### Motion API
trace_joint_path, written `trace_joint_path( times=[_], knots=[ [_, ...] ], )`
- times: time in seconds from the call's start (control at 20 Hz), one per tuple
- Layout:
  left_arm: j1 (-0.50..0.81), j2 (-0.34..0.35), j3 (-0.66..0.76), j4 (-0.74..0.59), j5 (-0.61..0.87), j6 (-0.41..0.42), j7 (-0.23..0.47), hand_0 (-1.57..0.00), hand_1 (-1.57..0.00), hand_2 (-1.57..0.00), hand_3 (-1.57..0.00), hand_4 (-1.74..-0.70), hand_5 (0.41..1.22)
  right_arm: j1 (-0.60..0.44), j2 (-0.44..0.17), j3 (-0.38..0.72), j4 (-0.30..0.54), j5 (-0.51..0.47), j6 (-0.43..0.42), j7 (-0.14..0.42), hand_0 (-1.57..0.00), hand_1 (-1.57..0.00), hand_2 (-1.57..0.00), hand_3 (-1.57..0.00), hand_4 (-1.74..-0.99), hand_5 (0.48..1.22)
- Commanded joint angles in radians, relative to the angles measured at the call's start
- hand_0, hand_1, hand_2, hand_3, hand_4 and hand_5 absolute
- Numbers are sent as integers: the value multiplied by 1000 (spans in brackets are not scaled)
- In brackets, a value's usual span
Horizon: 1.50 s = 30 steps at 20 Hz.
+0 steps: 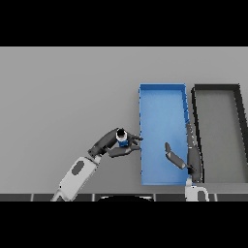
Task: Pick up the blue pipe and place it into the blue bin.
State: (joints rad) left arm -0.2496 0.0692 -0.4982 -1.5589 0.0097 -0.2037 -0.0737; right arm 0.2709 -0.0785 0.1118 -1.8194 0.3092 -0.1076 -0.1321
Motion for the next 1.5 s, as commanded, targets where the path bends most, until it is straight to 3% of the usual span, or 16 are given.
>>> trace_joint_path(
  times=[0.0, 0.15, 0.25, 0.4, 0.5, 0.6, 0.7, 0.8, 1.05, 1.2, 1.45],
  knots=[
    [10, 3, 1, -7, -5, -3, -8, -1570, -1570, -1570, -1570, -1466, 1220, 59, 25, 18, -48, 37, -35, 2, 1, 1, 1, 1, -1188, 643],
    [5, -19, 5, -2, -13, -20, 8, -1570, -1570, -1571, -1571, -1467, 1220, 100, 38, 24, -128, 64, -58, 47, 1, 1, -20, 1, -1187, 642],
    [13, -18, 15, -10, -18, -30, 2, -1571, -1571, -1571, -1571, -1467, 1221, 110, 48, 40, -175, -66, 29, -10, 1, -12, -67, 0, -1198, 641],
    [7, -34, 30, -7, -20, -45, 9, -1571, -1571, -1571, -1571, -1467, 1221, 50, -34, 30, -271, -246, 180, 103, 1, -29, -120, -1, -1215, 607],
    [12, -35, 33, -21, -26, -58, 13, -1571, -1571, -1571, -1571, -1467, 1221, -25, -82, 34, -286, -312, 249, 238, 1, -18, -117, 0, -1228, 588],
    [15, -46, 30, -21, -39, -64, 28, -1571, -1571, -1571, -1571, -1467, 1221, -112, -102, 63, -298, -358, 297, 368, 1, -11, -106, 0, -1247, 568],
    [18, -46, 39, -13, -52, -71, 15, -1571, -1571, -1571, -1571, -1467, 1221, -188, -129, 79, -298, -359, 325, 435, 1, -7, -99, 0, -1261, 560],
    [23, -55, 38, -12, -66, -76, 14, -1571, -1571, -1571, -1571, -1467, 1221, -276, -151, 109, -294, -354, 358, 486, 1, -4, -81, 1, -1281, 558],
    [11, -65, 70, -9, -74, -99, 24, -1571, -1571, -1571, -1571, -1467, 1221, -435, -126, 200, -286, -384, 407, 562, 1, -1, -42, 1, -1300, 560],
    [17, -83, 70, 3, -92, -115, -1, -1571, -1571, -1571, -1571, -1464, 1221, -534, -106, 224, -268, -409, 422, 593, 1, 0, -46, 1, -1268, 555],
    [40, -95, 89, -8, -83, -160, 29, -1571, -1571, -1571, -1571, -1470, 1221, -669, -84, 252, -206, -414, 447, 662, -11, -20, -71, 1, -1209, 534]
  ],
)
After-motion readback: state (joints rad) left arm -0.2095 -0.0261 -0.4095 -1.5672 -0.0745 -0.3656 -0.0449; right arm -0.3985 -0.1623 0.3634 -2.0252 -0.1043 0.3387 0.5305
